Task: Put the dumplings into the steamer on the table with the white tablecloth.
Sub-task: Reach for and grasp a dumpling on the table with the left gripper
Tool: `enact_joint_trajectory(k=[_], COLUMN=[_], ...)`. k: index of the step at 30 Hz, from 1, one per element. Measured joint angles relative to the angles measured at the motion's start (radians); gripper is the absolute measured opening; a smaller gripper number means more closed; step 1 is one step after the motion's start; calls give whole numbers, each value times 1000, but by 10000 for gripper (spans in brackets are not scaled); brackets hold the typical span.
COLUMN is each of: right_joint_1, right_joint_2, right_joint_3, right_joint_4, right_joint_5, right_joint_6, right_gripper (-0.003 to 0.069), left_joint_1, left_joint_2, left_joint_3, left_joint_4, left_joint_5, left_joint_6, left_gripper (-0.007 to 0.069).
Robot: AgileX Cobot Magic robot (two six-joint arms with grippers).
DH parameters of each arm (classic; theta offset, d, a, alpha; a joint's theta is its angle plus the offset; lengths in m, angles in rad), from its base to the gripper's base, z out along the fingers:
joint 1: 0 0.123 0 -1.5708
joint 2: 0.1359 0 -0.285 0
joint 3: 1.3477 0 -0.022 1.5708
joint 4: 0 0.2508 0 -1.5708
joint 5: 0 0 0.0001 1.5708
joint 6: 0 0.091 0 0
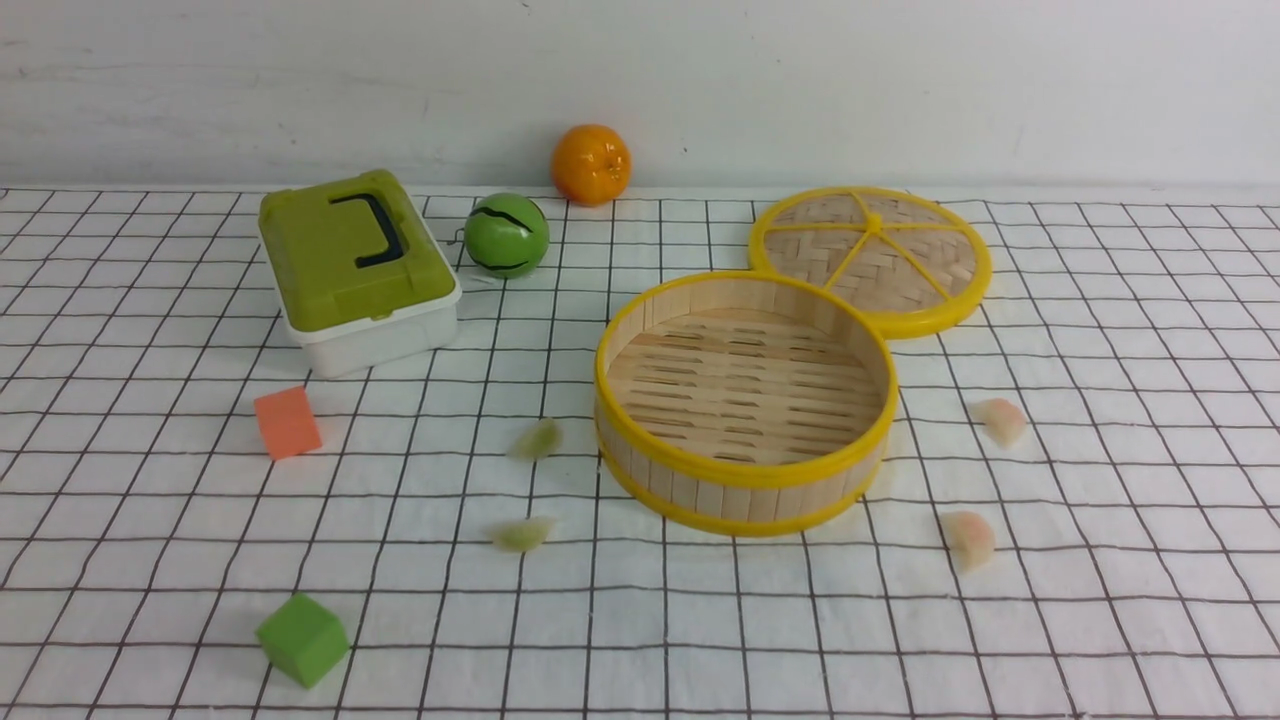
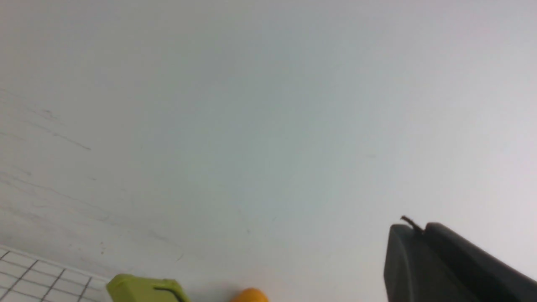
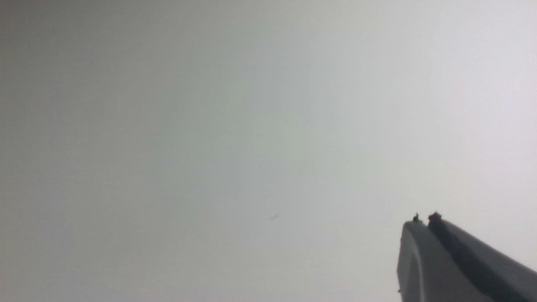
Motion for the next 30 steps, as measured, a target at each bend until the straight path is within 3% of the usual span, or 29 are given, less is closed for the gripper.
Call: enact_joint_trajectory(k=[7, 9, 12, 14, 18, 22, 27, 30], right_joint_1=[0, 0, 0, 0, 0, 16, 71, 101], right_joint_2=[255, 347, 416, 488, 564, 658, 697, 702], right_joint_3=[-241, -253, -253, -253, -253, -253, -254, -254], right_joint_4=[-83, -81, -41, 47, 123, 301, 506, 547], right_joint_5=[590, 769, 896, 1018, 1115, 1181, 1144, 1120], right_joint_6=[-60, -65, -65, -94, -232, -517, -815, -898], right_gripper=[-6, -4, -4, -1, 0, 1, 3, 3], left_joint_1=[0, -10, -51, -123, -212, -297, -320, -320], left_joint_2=[371, 489, 598, 698, 836, 1110, 1389, 1514], left_joint_3=[-283, -337, -391, -453, -528, -677, -883, -976], left_joint_4=[97, 58, -9, -97, -199, -274, -276, -258], left_joint_5=[249, 367, 494, 630, 764, 969, 1078, 1098], left_joint_6=[-6, -7, 13, 93, 214, 377, 447, 458], left_gripper=[-13, -13, -13, -13, -13, -13, -13, -13])
